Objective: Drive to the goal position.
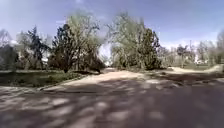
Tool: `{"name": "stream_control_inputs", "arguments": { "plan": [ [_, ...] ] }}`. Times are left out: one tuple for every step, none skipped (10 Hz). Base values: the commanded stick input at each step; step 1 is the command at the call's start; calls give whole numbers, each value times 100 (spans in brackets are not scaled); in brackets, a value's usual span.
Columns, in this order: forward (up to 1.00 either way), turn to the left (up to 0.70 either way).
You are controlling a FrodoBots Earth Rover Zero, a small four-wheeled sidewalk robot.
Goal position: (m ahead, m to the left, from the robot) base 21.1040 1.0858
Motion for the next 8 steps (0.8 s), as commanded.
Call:
{"name": "stream_control_inputs", "arguments": {
  "plan": [
    [70,0],
    [70,0],
    [70,0],
    [70,0],
    [70,0],
    [70,0],
    [70,0],
    [70,0]
  ]
}}
